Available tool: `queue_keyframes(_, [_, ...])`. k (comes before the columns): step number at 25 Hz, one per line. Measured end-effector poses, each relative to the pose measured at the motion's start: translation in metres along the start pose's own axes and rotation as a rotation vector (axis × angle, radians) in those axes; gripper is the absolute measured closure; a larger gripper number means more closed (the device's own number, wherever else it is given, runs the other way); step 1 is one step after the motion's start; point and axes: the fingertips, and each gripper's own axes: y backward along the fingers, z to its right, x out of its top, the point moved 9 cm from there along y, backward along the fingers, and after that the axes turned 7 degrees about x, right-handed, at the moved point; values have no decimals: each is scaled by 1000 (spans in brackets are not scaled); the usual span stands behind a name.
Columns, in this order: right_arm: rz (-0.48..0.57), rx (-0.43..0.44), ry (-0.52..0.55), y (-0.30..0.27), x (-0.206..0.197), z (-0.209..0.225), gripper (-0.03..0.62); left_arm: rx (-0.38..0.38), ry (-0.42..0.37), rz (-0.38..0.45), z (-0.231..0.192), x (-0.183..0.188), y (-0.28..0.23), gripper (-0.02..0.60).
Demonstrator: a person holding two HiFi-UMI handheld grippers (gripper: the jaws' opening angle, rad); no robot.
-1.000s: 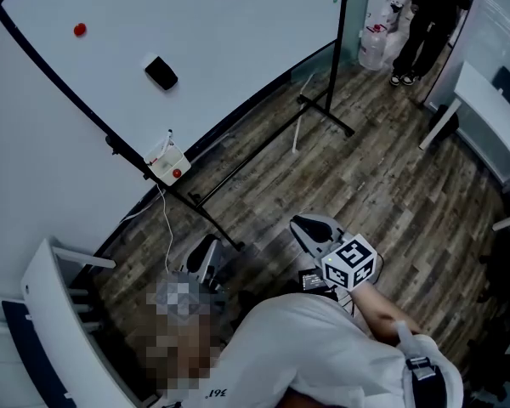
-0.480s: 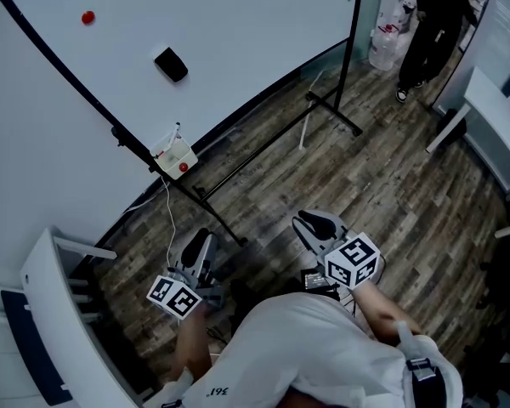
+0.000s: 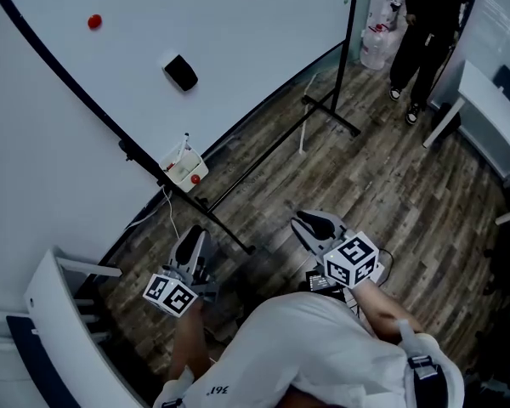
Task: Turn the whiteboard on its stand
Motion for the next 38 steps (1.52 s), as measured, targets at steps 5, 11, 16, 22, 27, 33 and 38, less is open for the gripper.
queue_keyframes(5, [19, -38, -9, -34, 6, -11, 517, -9, -21, -2, -42, 28, -6, 479])
queue_keyframes(11, [28, -66, -16, -68, 12, -27, 517, -10, -63, 7, -89, 62, -11, 465])
queue_keyframes(16, [35, -90, -3, -89, 21, -36, 517, 3, -90, 37, -122, 91, -20, 462])
queue_keyframes(22, [47, -126, -1, -110, 21, -49, 517, 10, -142, 52, -160, 119, -32, 451])
queue_keyframes(27, [45, -153, -5, -130, 17, -58, 517, 19, -206, 57, -193, 140, -49, 443])
queue_keyframes(33, [38, -170, -3, -152, 18, -70, 517, 48, -275, 81, -222, 169, -69, 410])
queue_keyframes(38, [34, -182, 3, -165, 20, -74, 517, 16, -313, 80, -233, 187, -89, 367])
